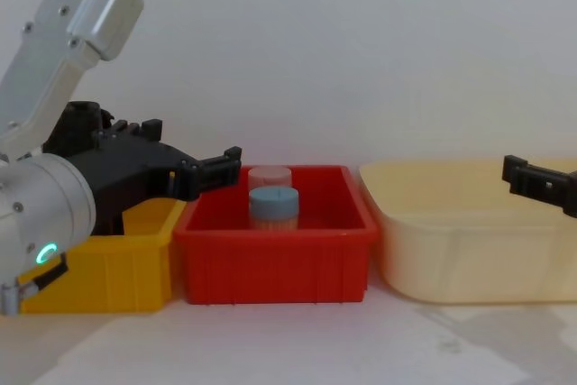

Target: Pick up the garbage bag with the one hand and transfer it to the other hand.

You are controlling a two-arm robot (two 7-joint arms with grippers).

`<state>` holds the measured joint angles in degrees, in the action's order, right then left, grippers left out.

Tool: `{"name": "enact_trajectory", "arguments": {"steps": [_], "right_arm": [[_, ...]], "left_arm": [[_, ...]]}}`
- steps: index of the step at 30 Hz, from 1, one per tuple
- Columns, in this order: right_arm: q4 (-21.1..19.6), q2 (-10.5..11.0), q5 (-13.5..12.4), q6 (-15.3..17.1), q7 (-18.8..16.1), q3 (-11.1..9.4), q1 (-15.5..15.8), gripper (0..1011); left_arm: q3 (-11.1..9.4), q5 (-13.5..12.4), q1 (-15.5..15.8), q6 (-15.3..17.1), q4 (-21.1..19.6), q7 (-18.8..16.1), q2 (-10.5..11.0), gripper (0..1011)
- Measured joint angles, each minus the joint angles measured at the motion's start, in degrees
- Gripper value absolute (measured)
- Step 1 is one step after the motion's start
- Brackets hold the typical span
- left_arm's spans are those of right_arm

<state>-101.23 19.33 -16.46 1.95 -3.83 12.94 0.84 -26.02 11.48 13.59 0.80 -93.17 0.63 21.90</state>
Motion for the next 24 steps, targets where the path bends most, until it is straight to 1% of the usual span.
{"name": "enact_trajectory", "arguments": {"steps": [24], "right_arm": [[0.00,0.00,0.00,0.00,0.00,0.00,0.00,1000]], "left_arm": [[0.00,0.00,0.00,0.00,0.00,0.00,0.00,1000]]}}
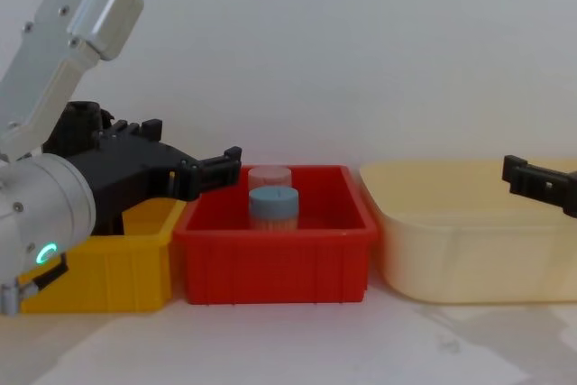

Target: Pick up the garbage bag with the one hand and transfer it to the other hand.

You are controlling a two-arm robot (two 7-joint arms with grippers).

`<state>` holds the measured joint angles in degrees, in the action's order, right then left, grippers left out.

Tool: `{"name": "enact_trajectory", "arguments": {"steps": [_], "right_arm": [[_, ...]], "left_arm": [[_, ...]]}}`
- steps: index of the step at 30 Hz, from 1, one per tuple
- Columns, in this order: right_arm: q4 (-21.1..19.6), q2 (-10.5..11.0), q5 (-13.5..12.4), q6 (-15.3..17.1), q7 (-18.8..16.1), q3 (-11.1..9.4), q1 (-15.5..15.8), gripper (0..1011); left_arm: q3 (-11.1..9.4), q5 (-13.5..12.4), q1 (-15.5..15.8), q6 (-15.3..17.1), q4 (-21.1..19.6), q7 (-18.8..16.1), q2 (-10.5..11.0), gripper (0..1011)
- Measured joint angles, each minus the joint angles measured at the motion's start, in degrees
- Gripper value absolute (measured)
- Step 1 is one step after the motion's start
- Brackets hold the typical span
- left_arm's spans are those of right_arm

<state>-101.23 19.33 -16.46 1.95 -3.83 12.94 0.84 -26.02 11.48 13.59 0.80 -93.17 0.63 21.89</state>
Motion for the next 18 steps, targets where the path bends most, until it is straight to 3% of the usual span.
{"name": "enact_trajectory", "arguments": {"steps": [18], "right_arm": [[0.00,0.00,0.00,0.00,0.00,0.00,0.00,1000]], "left_arm": [[0.00,0.00,0.00,0.00,0.00,0.00,0.00,1000]]}}
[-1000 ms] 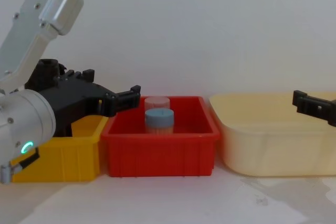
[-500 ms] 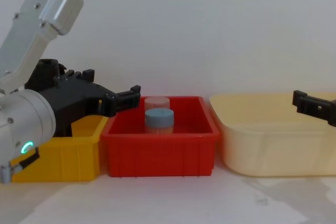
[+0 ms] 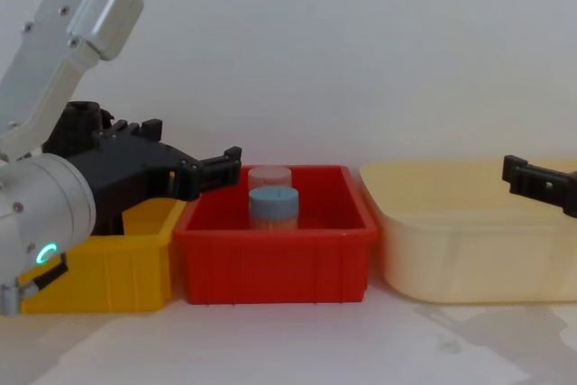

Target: Pick up the garbage bag with the one hand and transfer it to the other hand.

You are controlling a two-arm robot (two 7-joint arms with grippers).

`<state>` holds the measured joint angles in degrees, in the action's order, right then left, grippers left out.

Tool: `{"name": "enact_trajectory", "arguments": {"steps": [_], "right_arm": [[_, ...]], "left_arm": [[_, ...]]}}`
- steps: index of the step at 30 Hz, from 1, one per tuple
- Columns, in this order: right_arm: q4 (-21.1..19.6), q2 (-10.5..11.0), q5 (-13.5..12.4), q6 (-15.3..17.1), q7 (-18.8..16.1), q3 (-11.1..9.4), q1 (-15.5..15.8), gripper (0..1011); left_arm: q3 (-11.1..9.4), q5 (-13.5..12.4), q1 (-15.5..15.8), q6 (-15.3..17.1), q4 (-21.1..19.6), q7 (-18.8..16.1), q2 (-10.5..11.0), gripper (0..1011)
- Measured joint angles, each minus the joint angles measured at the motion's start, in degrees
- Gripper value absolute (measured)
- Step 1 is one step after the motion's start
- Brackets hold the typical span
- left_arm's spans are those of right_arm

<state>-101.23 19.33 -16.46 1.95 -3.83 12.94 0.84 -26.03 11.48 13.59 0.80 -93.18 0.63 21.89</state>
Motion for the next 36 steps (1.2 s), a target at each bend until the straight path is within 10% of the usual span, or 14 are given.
{"name": "enact_trajectory", "arguments": {"steps": [36], "right_arm": [[-0.10,0.12,-1.83,2.26,-2.59,0.04,-1.06,1000]], "left_arm": [[0.96,0.60,-0.23,3.23,-3.12,0.40,0.49,1000]]}}
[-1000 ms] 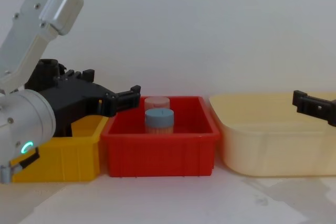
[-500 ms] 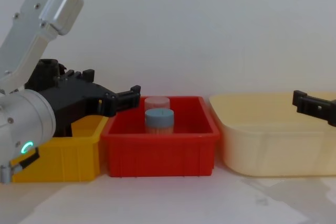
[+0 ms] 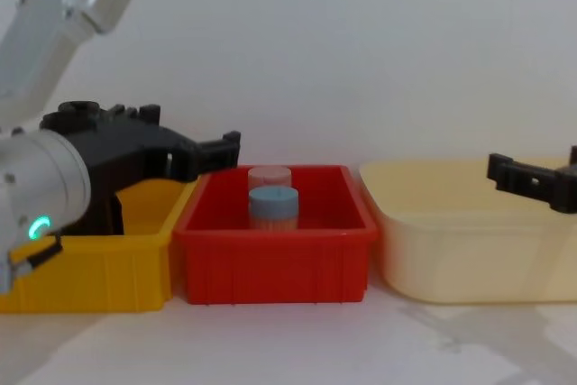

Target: Pick up the garbage bag with the one hand and transfer it to the other hand.

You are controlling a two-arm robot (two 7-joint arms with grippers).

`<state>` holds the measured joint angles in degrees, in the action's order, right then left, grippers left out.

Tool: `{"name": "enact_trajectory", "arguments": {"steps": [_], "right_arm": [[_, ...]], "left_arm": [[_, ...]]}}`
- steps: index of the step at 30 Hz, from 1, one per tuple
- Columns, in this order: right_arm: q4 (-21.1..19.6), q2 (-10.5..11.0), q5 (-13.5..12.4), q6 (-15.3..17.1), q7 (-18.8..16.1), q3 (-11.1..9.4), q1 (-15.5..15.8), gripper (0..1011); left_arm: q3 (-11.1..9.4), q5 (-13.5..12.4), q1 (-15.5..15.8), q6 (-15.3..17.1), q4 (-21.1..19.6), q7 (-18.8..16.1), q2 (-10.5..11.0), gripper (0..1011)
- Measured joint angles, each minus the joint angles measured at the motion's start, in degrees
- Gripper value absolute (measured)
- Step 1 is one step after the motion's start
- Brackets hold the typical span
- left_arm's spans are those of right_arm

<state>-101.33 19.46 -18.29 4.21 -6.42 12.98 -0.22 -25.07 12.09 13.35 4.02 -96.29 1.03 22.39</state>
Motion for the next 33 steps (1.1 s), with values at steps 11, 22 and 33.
{"name": "enact_trajectory", "arguments": {"steps": [11,22,33], "right_arm": [[-2.75,-0.86,-3.46,7.44,-2.30,1.18,-3.65,1000],[-2.56,-4.70,-3.71,13.29,-1.28,5.05,-9.33,1000],[1.27,-8.31,-1.16,16.59,-0.13,9.34,-15.36,1000]], "left_arm": [[4.53,4.03,-3.35,7.33,-10.38,1.38,3.07,1000],[15.25,10.95,-11.88,11.56,-19.31,4.27,7.85,1000],[22.36,16.16,-16.80,12.10,-19.56,8.03,10.04,1000]]}}
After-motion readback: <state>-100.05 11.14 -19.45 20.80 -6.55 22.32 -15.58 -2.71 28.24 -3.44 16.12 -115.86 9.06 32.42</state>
